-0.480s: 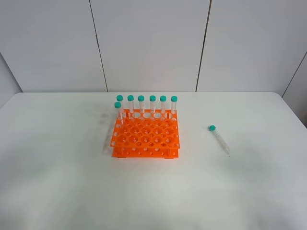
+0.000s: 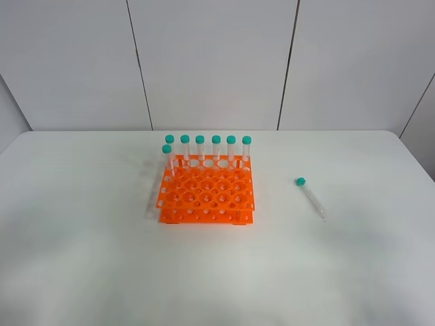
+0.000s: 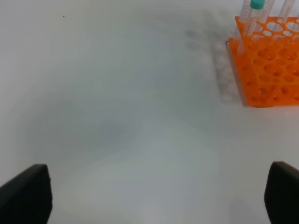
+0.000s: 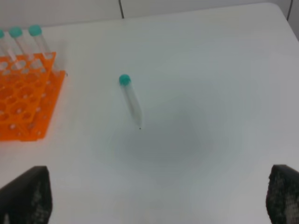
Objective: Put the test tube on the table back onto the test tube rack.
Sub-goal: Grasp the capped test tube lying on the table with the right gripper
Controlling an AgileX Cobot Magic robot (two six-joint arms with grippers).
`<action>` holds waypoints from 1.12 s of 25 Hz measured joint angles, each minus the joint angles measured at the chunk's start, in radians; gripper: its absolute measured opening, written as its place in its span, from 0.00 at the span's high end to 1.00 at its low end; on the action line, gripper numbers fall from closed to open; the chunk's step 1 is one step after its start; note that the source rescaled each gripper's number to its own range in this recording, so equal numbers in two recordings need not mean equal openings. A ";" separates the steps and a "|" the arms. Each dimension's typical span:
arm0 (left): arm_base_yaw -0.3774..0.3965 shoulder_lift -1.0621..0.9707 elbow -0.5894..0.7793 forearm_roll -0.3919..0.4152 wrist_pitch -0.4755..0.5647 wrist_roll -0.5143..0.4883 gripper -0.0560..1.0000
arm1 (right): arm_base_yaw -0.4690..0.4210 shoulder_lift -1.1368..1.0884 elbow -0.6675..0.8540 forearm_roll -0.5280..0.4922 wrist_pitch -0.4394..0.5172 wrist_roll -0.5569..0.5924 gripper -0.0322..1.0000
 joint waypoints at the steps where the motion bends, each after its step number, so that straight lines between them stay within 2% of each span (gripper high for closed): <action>1: 0.000 0.000 0.000 0.000 0.000 0.000 0.00 | 0.000 0.020 -0.005 0.000 0.001 0.000 0.00; 7: 0.000 0.000 0.000 0.000 0.000 0.000 0.00 | 0.000 0.381 -0.140 0.002 0.002 -0.028 0.00; 13: 0.000 0.000 0.000 0.000 0.000 0.000 0.00 | 0.000 0.870 -0.359 0.009 0.001 -0.073 0.00; 20: 0.000 0.000 0.000 0.000 0.000 0.000 0.00 | 0.002 1.412 -0.647 0.010 0.044 -0.154 0.00; 23: 0.000 0.000 0.000 0.000 0.000 0.000 0.00 | 0.039 1.597 -0.760 0.008 0.044 -0.160 0.00; 28: 0.000 0.000 0.000 0.000 0.000 0.000 0.00 | 0.136 1.775 -0.881 0.009 0.000 -0.162 0.00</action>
